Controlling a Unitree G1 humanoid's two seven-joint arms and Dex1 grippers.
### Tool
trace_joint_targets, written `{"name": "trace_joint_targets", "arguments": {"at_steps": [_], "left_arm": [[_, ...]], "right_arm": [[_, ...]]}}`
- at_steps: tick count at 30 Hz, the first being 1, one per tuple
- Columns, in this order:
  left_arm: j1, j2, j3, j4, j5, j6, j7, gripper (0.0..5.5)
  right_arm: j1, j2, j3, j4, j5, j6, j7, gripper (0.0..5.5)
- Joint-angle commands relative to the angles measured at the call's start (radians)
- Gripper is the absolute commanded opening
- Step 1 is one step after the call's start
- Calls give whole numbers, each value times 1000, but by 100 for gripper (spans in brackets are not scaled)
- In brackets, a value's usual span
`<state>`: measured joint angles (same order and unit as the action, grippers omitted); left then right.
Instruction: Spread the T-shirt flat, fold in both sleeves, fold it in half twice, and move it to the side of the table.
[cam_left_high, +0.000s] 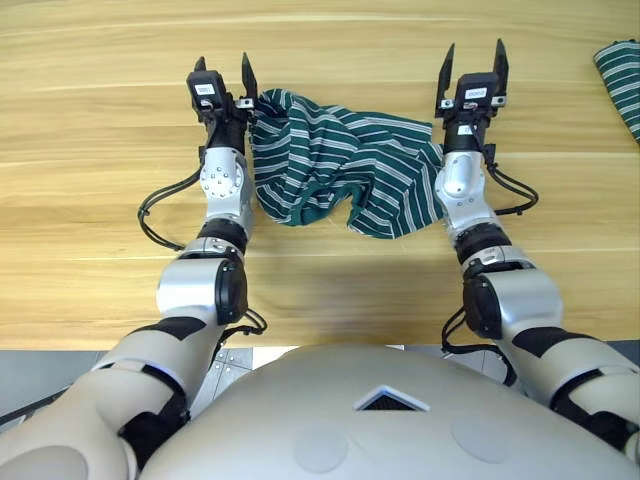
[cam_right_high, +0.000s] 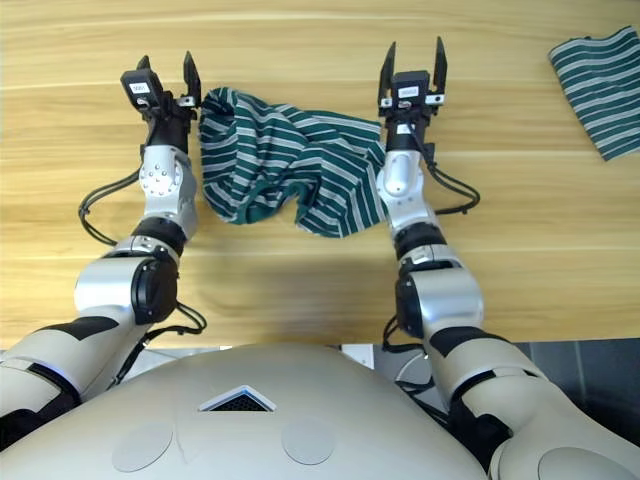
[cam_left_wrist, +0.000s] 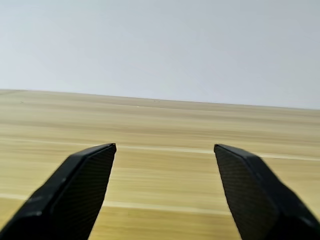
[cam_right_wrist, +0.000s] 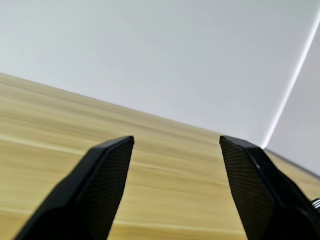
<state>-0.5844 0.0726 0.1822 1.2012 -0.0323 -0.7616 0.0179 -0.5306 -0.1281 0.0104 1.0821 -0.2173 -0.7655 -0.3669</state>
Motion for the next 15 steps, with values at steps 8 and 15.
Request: {"name": "trace_joint_targets", "arguments": {"at_steps": [8,15], "left_arm": [[20,14,-40,1,68,-2,73,367],[32,23,-98,-14,168,-107,185,367]], "right_arm": [[-16,0,24,8,-36,26,1,316],[-5,13,25,4,-23,10,30,316]]}}
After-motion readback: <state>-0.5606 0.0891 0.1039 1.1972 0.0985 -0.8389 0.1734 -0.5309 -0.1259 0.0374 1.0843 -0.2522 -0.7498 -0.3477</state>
